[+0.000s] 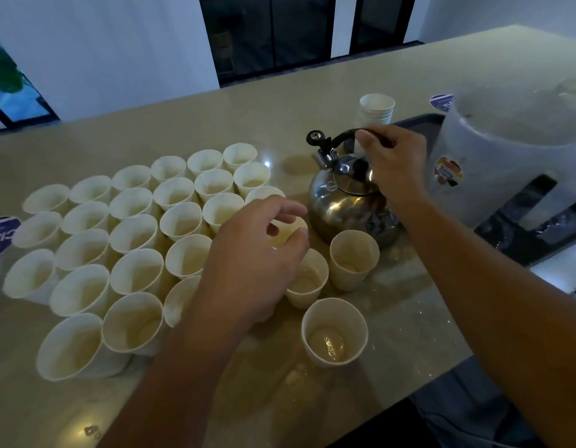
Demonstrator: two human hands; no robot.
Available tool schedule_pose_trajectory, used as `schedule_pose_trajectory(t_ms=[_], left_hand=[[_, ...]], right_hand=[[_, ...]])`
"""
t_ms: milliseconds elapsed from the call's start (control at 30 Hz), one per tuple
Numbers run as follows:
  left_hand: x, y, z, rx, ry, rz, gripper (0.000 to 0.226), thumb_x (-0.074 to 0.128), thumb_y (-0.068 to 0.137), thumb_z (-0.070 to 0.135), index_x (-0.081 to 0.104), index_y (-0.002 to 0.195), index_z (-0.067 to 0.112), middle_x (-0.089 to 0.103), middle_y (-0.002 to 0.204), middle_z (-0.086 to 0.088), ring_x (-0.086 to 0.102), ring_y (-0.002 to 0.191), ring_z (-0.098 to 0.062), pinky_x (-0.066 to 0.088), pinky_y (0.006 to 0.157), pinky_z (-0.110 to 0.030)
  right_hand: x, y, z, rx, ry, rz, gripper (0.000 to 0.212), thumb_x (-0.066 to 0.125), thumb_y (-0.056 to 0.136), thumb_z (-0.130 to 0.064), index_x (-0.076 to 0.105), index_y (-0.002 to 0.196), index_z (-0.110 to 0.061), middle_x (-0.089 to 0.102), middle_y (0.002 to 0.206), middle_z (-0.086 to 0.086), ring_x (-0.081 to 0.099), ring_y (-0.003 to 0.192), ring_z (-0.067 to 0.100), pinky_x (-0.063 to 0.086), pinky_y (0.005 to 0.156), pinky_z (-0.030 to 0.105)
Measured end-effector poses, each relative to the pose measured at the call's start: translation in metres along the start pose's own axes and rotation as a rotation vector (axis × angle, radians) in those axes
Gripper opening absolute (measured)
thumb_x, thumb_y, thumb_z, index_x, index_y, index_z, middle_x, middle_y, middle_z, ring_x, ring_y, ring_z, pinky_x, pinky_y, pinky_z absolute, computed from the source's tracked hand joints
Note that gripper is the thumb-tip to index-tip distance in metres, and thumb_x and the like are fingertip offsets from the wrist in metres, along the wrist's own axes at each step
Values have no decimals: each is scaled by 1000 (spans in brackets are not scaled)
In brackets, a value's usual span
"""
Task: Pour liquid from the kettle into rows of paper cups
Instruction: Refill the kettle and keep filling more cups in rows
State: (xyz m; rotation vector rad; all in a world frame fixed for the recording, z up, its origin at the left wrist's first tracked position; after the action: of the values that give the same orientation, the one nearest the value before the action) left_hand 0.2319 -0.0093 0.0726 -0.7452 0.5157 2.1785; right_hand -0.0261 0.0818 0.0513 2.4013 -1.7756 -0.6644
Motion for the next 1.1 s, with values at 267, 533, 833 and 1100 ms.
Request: schedule_pose_trajectory(t_ms=[267, 533, 833, 1100], left_hand=[[-24, 14, 17, 51, 8, 80, 24, 65, 93, 34, 63, 115, 41, 62, 106, 24, 58, 95, 3, 47, 72, -19], [-60, 44, 84, 266, 29, 203, 36, 65, 91, 20, 62, 126, 28, 64, 119, 13, 63, 96, -6, 46, 77, -12], [-46, 49, 130, 423, 27, 172, 35, 62, 93, 18, 62, 127, 24, 62, 114, 14, 60, 104, -1, 44, 81, -3], [-17, 47, 126, 397, 6, 23, 22, 60, 92, 18, 71, 108, 26, 72, 96, 10, 68, 89, -1, 56, 85, -22]], right_hand=[[-15, 13, -61, -167, 38, 47, 15, 70, 93, -32, 75, 105, -24, 72, 91, -16, 67, 90, -1, 55, 89, 21], [-52, 14, -138, -359, 14, 59, 16, 70, 93, -34, 76, 103, -23, 71, 84, -17, 66, 80, -2, 54, 80, 18], [-97, -19, -156, -363, -118, -58, 12, 69, 93, -39, 73, 95, -28, 60, 58, -29, 54, 57, -6, 40, 59, 10], [-126, -45, -128, -276, -48, -151, 7, 76, 85, -42, 77, 84, -35, 62, 55, -16, 48, 49, 3, 40, 51, 19]])
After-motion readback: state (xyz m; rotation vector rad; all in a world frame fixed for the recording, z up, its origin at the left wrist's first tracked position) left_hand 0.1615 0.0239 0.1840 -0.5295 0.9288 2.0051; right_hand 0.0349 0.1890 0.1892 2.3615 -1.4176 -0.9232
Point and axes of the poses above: each hand's wrist, its own y-axis towards the middle knuckle, its own x-axis out of the palm, z = x × y, the point moved 7 cm from there along y, towards the middle knuckle
